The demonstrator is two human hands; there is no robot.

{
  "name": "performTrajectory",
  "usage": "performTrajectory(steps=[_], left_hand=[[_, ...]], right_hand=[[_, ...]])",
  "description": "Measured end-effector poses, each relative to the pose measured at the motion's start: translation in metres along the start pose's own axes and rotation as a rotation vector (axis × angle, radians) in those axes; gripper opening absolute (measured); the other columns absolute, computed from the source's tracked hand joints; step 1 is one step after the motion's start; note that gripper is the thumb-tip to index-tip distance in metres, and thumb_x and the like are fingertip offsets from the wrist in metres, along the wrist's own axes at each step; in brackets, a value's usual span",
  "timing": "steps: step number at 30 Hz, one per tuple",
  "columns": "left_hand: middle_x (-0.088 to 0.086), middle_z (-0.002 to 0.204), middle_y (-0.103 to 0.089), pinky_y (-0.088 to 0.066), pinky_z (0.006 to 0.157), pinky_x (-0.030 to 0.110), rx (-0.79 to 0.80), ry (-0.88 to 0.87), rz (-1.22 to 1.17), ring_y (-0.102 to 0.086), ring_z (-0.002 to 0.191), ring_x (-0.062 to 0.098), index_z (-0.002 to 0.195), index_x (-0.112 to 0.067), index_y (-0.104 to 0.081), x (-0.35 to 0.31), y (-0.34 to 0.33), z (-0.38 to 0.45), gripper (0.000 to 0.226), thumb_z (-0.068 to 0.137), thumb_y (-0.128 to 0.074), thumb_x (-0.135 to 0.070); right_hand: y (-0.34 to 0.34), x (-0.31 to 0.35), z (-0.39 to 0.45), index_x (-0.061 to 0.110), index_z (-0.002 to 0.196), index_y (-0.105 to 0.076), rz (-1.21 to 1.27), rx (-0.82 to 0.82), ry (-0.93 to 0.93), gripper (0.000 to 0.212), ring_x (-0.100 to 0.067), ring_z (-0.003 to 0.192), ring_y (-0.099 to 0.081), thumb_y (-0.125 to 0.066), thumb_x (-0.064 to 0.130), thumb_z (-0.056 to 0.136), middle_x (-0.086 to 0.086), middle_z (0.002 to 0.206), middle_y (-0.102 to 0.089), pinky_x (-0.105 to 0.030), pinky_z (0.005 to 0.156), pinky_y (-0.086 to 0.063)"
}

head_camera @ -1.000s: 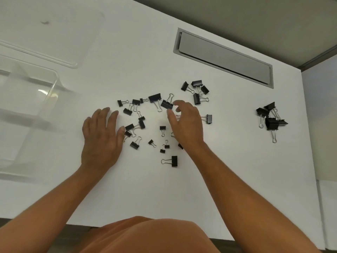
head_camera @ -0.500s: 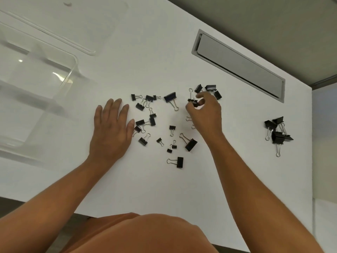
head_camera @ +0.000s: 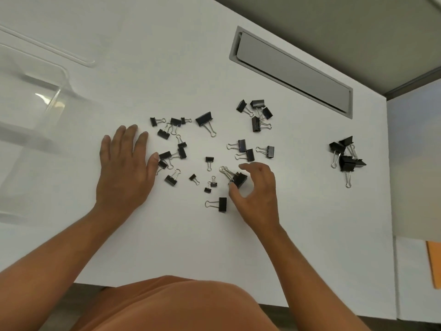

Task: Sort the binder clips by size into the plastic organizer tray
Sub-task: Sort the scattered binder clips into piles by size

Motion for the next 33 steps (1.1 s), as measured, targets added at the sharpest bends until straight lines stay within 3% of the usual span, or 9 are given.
performTrajectory(steps=[2, 5, 10, 14, 18, 23, 28, 31, 33], left_hand=[[0.02, 0.162, -0.036, -0.015, 0.127, 0.058, -0.004, 0.002, 0.005, -0.028, 0.154, 0.04, 0.152, -0.003, -0.041, 0.0, 0.001, 0.0, 0.058, 0.11, -0.031, -0.041], [0.021, 0.162, -0.036, -0.015, 0.128, 0.058, -0.01, 0.004, 0.002, -0.028, 0.154, 0.039, 0.152, -0.003, -0.042, 0.0, 0.001, -0.001, 0.057, 0.11, -0.032, -0.041], [0.021, 0.161, -0.038, -0.017, 0.127, 0.059, -0.014, 0.002, -0.004, -0.03, 0.153, 0.04, 0.151, -0.003, -0.044, -0.001, 0.003, 0.0, 0.056, 0.11, -0.033, -0.039], [0.02, 0.16, -0.039, -0.017, 0.127, 0.058, -0.013, 0.018, -0.012, -0.03, 0.153, 0.039, 0.151, -0.003, -0.044, 0.0, 0.003, 0.0, 0.055, 0.11, -0.034, -0.038], [0.019, 0.161, -0.04, -0.018, 0.127, 0.058, -0.007, 0.023, -0.012, -0.03, 0.153, 0.039, 0.152, -0.004, -0.044, 0.001, 0.002, 0.0, 0.054, 0.111, -0.033, -0.038], [0.019, 0.161, -0.04, -0.018, 0.127, 0.058, -0.009, 0.026, -0.01, -0.031, 0.153, 0.039, 0.152, -0.005, -0.044, 0.001, 0.001, 0.0, 0.053, 0.111, -0.033, -0.037], [0.02, 0.16, -0.039, -0.018, 0.126, 0.058, -0.026, 0.005, 0.03, -0.031, 0.153, 0.04, 0.152, -0.004, -0.044, -0.001, -0.001, -0.001, 0.053, 0.112, -0.033, -0.037], [0.021, 0.161, -0.038, -0.016, 0.127, 0.058, -0.021, -0.006, 0.029, -0.03, 0.153, 0.04, 0.151, -0.004, -0.042, -0.002, 0.0, -0.001, 0.054, 0.112, -0.032, -0.038], [0.021, 0.16, -0.038, -0.016, 0.127, 0.058, -0.022, -0.008, 0.022, -0.029, 0.153, 0.04, 0.151, -0.003, -0.042, -0.003, 0.0, -0.001, 0.054, 0.111, -0.031, -0.039]], right_hand=[[0.006, 0.016, 0.01, 0.022, 0.125, -0.065, 0.01, -0.067, 0.054, 0.04, -0.013, 0.123, -0.05, -0.077, 0.023, 0.086, 0.006, 0.126, -0.056, -0.017, 0.103, -0.039], [-0.006, 0.048, 0.04, 0.016, 0.127, -0.065, -0.014, -0.044, 0.224, 0.036, -0.021, 0.117, -0.055, -0.066, 0.014, 0.091, -0.001, 0.126, -0.058, -0.032, 0.1, -0.048], [-0.057, 0.086, 0.108, 0.022, 0.152, -0.052, -0.245, 0.143, 0.384, 0.059, -0.033, 0.123, -0.048, -0.052, -0.002, 0.098, -0.009, 0.159, -0.041, -0.036, 0.098, -0.05], [-0.084, 0.09, 0.137, 0.021, 0.145, -0.06, -0.276, 0.291, 0.272, 0.042, -0.03, 0.137, -0.041, -0.058, 0.024, 0.103, -0.008, 0.155, -0.046, -0.034, 0.105, -0.042], [-0.077, 0.091, 0.143, 0.013, 0.116, -0.075, -0.198, 0.226, 0.206, 0.022, -0.026, 0.112, -0.061, -0.065, 0.017, 0.097, -0.008, 0.119, -0.066, -0.031, 0.095, -0.05], [-0.014, 0.078, 0.117, 0.024, 0.112, -0.075, 0.093, 0.131, 0.051, 0.024, -0.002, 0.094, -0.068, -0.075, 0.018, 0.088, 0.011, 0.105, -0.074, -0.022, 0.084, -0.057], [0.026, 0.024, 0.056, 0.036, 0.11, -0.074, 0.018, 0.224, -0.095, 0.028, -0.002, 0.093, -0.067, -0.081, 0.028, 0.085, 0.02, 0.104, -0.073, -0.017, 0.079, -0.054], [0.01, 0.007, 0.032, 0.028, 0.113, -0.074, -0.031, 0.245, -0.034, 0.025, -0.003, 0.105, -0.062, -0.078, 0.021, 0.089, 0.018, 0.115, -0.07, -0.023, 0.093, -0.05], [-0.004, 0.008, 0.026, 0.023, 0.114, -0.074, -0.106, 0.242, 0.069, 0.023, -0.015, 0.115, -0.057, -0.074, 0.018, 0.092, 0.011, 0.12, -0.069, -0.028, 0.101, -0.046]])
Point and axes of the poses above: each hand's wrist, its own z-axis towards the middle knuckle, its own y-axis out of the back of the hand, x = y × z, the point moved 8 cm from there along z, towards the middle knuckle
